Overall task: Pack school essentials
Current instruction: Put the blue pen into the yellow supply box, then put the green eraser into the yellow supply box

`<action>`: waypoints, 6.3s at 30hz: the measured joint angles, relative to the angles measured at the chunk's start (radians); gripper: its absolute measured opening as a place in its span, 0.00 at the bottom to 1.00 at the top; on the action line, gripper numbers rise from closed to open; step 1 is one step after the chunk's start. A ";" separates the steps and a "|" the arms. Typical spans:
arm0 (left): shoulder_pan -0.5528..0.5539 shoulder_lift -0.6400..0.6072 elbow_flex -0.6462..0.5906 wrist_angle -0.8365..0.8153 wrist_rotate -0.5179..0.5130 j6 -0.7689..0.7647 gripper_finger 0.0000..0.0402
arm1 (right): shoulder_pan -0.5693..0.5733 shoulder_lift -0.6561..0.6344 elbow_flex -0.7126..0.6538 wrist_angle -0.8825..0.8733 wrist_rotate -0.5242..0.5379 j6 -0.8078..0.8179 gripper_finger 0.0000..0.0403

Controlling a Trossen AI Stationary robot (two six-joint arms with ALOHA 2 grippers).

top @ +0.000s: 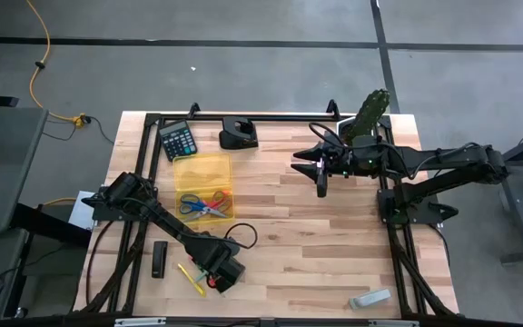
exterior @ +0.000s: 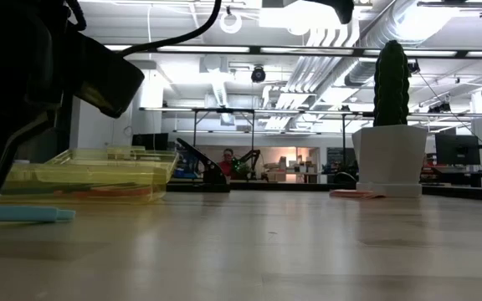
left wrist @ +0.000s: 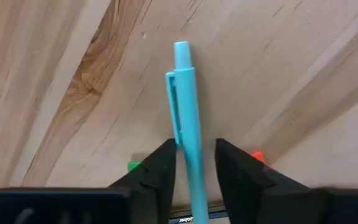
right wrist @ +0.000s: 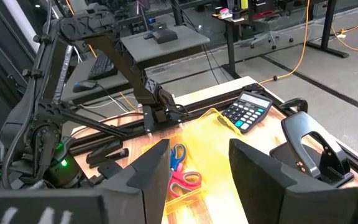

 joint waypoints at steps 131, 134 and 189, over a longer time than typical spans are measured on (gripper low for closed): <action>0.558 -0.602 -0.592 0.138 -0.188 1.111 0.11 | 0.000 0.013 0.000 0.090 -0.090 -0.010 0.39; 0.558 -0.587 -0.592 0.125 -0.188 1.095 0.19 | 0.000 0.013 0.000 0.090 -0.090 -0.010 0.39; 0.471 -1.134 -0.657 1.278 -0.192 0.908 0.50 | 0.000 0.013 0.000 0.045 -0.090 -0.018 0.39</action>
